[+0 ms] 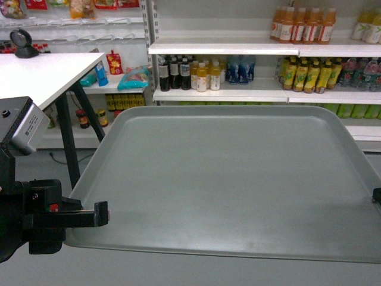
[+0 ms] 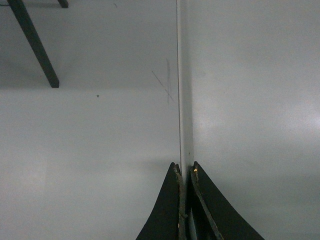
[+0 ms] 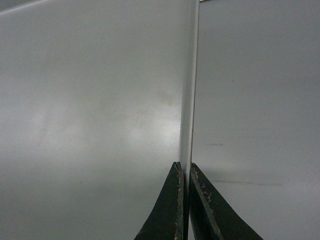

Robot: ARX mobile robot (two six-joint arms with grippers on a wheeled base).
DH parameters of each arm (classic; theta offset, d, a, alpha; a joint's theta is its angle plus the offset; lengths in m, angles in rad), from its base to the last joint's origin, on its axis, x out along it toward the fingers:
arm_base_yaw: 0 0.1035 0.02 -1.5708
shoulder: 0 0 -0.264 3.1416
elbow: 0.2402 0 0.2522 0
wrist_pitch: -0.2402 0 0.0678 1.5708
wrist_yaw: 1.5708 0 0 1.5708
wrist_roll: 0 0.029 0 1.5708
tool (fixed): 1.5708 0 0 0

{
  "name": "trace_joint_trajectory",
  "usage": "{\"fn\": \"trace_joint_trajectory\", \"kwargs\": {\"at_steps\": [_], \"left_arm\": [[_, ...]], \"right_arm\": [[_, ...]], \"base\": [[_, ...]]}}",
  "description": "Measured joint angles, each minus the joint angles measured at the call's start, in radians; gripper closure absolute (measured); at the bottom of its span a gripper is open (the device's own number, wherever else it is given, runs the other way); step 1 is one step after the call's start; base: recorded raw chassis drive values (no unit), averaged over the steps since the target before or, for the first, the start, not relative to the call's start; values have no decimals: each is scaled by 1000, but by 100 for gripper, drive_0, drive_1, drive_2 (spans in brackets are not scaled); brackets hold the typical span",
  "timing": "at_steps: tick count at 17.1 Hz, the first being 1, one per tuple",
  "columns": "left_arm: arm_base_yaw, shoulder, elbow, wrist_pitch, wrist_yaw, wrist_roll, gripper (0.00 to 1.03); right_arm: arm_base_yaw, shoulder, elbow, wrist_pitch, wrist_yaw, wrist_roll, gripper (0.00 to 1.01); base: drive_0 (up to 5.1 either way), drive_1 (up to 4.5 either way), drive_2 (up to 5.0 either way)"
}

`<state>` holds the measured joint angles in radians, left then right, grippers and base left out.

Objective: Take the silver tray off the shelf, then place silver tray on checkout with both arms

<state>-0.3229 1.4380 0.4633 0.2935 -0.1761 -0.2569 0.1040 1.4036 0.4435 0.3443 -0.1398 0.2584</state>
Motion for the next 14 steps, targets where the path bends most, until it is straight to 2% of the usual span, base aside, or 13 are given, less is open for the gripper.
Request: {"fn": "trace_joint_trajectory", "kwargs": {"at_steps": [14], "left_arm": [[0,-1,0,2,0,1,100]], "right_arm": [[0,0,0,1,0,0,99]], "base": [[-499,240,240]]}}
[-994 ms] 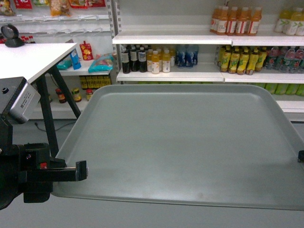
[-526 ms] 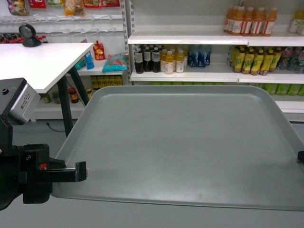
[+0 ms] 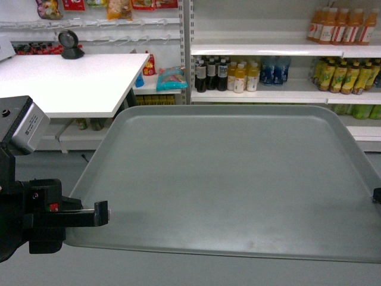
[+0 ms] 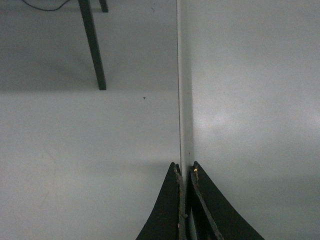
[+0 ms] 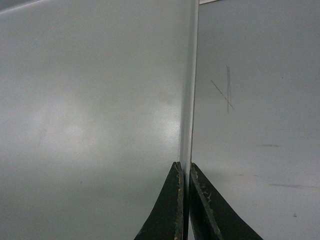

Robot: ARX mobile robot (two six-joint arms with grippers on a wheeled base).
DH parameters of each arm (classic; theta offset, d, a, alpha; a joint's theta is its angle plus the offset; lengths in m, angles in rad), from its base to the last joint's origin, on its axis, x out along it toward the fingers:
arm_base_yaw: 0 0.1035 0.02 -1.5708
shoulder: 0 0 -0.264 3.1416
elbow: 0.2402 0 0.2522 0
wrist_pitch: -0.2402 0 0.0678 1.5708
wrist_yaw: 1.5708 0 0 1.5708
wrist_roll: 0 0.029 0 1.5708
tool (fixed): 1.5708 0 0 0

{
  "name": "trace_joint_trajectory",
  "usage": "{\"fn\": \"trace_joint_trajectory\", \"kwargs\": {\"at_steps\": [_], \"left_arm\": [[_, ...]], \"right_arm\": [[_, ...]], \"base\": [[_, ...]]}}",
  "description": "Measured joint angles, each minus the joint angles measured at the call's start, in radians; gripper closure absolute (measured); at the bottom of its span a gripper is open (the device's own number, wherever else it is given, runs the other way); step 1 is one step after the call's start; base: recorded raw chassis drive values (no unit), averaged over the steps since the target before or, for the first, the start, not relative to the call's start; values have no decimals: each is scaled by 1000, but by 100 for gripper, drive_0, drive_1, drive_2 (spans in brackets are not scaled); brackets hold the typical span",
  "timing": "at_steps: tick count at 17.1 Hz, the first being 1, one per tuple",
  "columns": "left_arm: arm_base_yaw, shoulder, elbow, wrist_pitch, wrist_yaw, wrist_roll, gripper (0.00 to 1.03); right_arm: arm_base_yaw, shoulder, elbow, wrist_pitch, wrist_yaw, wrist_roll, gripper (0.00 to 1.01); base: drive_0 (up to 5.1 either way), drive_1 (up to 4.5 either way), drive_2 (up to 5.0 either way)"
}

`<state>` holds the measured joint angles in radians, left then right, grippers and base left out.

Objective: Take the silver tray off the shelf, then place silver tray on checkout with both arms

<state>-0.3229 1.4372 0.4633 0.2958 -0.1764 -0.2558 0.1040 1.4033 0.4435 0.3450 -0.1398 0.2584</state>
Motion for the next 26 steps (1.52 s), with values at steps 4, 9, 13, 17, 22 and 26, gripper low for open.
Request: {"fn": "trace_joint_trajectory", "kwargs": {"at_steps": [4,9,13,17,22,26], "left_arm": [[0,0,0,-3,0,1,100],[0,0,0,-2,0,1,100],[0,0,0,-2,0,1,100],[0,0,0,-2,0,1,100],[0,0,0,-3,0,1,100],[0,0,0,2,0,1,100]], "right_arm": [[0,1,0,-2,0,0,99],[0,0,0,-2,-1,0,99],[0,1,0,0,-1,0,99],[0,2,0,-2,0,0,99],[0,2,0,-1,-1,0,99],[0,2,0,0,0,0,99]], "base": [[-491,249,249],[-500,241,241],[-498,243,243],[-502,239,239],[-501,240,240],[-502,239,239]]}}
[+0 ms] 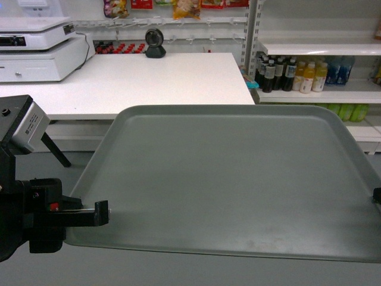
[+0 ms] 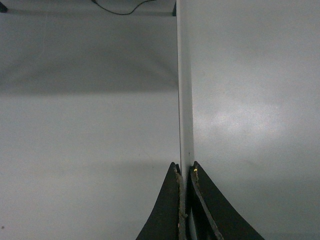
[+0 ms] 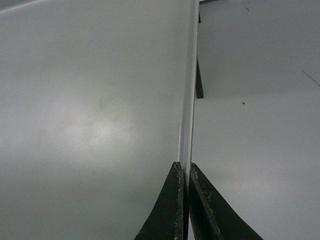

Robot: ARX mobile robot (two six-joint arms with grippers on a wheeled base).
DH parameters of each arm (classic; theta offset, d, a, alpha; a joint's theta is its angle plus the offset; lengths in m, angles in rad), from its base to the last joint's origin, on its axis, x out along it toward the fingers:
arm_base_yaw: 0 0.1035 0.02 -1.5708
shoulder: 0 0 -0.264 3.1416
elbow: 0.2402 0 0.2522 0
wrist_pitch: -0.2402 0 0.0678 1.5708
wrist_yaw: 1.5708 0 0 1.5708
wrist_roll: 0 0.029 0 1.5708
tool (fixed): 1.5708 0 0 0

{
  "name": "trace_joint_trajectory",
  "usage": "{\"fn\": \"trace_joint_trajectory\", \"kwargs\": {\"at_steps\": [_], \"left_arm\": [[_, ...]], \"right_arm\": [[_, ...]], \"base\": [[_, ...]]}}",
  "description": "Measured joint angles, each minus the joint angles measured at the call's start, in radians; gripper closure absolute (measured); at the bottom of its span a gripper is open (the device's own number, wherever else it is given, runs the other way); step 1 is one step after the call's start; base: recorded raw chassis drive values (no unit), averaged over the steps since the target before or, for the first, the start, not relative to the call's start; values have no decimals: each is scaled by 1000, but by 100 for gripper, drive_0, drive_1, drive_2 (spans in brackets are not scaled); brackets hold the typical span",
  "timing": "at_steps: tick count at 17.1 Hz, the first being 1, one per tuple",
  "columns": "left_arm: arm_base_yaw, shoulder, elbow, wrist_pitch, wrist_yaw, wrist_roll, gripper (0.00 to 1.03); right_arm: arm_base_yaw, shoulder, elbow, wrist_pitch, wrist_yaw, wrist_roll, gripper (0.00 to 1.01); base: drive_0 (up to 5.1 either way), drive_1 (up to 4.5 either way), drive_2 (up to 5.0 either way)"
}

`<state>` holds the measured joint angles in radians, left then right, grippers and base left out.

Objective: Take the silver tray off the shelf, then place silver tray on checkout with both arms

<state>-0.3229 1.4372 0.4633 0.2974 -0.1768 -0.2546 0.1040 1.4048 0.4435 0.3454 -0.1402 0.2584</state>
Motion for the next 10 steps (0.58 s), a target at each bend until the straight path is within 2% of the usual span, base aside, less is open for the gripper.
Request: {"fn": "trace_joint_trajectory", "kwargs": {"at_steps": [6,10], "left_arm": [[0,0,0,0,0,0,100],[0,0,0,-3,0,0,100]], "right_arm": [[0,0,0,0,0,0,99],[0,0,0,-3,0,0,99]], "base": [[-492,248,248],[-449,406,79]]}}
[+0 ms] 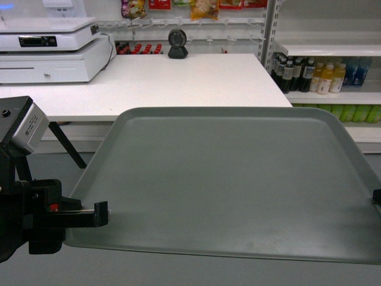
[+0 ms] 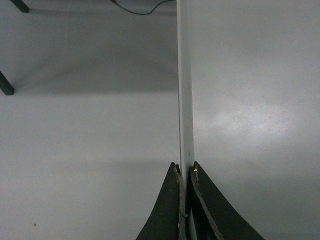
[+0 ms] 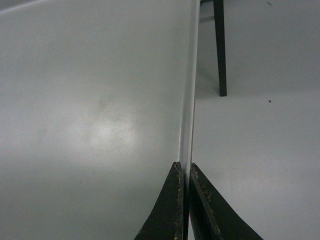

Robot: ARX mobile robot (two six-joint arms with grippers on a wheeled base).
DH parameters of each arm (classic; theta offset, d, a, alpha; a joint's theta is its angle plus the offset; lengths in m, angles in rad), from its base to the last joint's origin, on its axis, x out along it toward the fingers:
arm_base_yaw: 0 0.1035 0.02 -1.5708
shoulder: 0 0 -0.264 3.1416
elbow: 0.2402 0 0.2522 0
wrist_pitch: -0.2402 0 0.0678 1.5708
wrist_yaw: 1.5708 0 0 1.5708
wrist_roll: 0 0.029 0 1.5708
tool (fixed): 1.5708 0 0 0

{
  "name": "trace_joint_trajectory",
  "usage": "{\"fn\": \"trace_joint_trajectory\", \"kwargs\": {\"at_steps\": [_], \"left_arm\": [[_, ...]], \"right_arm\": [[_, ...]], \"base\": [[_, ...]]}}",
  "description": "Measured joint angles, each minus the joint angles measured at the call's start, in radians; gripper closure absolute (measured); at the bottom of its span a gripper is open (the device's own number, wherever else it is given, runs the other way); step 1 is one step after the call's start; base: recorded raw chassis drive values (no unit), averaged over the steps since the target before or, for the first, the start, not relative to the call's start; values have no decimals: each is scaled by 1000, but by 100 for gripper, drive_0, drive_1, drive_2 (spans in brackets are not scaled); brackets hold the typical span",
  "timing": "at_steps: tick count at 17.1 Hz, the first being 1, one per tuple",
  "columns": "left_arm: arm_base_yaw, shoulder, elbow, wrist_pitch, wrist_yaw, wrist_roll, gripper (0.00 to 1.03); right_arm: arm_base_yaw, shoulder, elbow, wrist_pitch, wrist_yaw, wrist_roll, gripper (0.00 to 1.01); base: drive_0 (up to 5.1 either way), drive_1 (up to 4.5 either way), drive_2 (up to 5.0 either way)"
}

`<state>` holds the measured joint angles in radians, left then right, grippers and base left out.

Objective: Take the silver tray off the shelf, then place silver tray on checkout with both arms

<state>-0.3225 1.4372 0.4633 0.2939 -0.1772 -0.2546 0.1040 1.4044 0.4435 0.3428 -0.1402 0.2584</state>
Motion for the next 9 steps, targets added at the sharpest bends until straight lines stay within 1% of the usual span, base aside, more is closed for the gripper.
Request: {"fn": "trace_joint_trajectory", "kwargs": {"at_steps": [3,9], "left_arm": [[7,1,0,-3,2,0,100],[5,0,-1,0,2,0,100]], "right_arm": [[2,1,0,2,-5,3,99],[1,0,0,2,-4,3,99]], "base": [[0,0,0],[-11,416,-438]]}}
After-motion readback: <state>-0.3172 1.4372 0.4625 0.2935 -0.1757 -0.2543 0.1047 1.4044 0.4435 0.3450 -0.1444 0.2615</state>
